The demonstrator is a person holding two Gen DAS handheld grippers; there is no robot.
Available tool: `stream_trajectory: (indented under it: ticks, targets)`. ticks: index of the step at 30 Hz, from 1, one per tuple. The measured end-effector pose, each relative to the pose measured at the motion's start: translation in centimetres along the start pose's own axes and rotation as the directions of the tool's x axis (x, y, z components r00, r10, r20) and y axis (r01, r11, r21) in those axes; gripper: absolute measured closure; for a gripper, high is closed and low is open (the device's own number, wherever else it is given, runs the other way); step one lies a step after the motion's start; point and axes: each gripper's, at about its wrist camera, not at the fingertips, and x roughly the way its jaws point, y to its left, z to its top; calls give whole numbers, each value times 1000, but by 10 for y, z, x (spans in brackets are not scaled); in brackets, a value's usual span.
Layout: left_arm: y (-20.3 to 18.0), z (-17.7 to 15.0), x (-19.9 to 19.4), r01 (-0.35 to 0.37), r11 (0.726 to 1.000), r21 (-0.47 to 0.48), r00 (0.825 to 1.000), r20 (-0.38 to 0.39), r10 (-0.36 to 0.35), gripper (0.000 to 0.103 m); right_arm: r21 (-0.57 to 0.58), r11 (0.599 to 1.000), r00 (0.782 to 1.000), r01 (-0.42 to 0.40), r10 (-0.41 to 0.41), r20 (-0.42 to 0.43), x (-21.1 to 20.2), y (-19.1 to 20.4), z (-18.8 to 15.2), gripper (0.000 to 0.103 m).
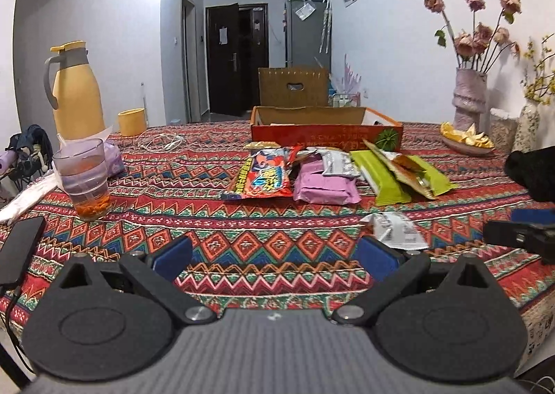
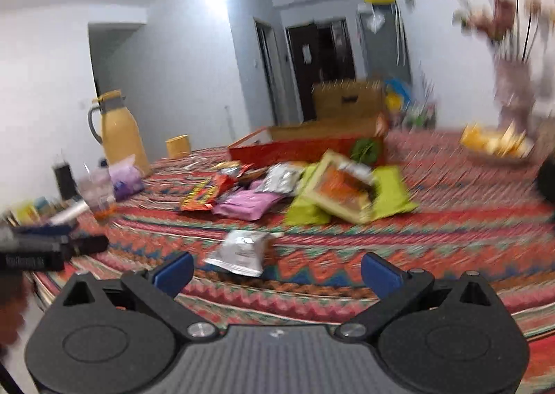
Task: Organize snacks
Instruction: 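Return the left tool to the snacks while the right tool grasps a white sachet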
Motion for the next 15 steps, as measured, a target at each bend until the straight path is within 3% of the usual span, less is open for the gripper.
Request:
stream_trajectory:
  ticks: [2, 6, 8, 10, 12, 14, 15]
  targets:
    - [3, 1, 7, -21, 1000, 6, 1000, -10, 21, 0, 27, 1000, 999, -15, 16, -41, 26, 5, 3, 5]
    - [14, 4, 22, -76, 997, -3, 996, -40, 76, 0, -29, 999, 996, -40, 38, -85, 70, 25, 11, 18]
    - [19, 6, 29, -87, 996, -15, 995, -44, 87, 0, -51, 998, 995, -28, 23, -96, 89, 30, 16, 18]
    - [24, 8, 39, -90, 996, -23, 995, -55, 89, 0, -83, 997, 992, 8, -18, -126, 108, 35, 20, 29]
    - [25, 11, 50, -90, 996, -13, 994, -64, 89, 0, -134, 990, 988, 41, -60, -140, 121, 39, 21, 54]
    - [21, 16, 62, -79, 997, 5, 994, -68, 79, 0, -170, 984, 985, 50, -77, -155, 127, 38, 18, 55]
    - [18, 19, 69, -63, 998, 13, 996, -69, 63, 0, -170, 985, 984, 33, -61, -166, 127, 35, 17, 63]
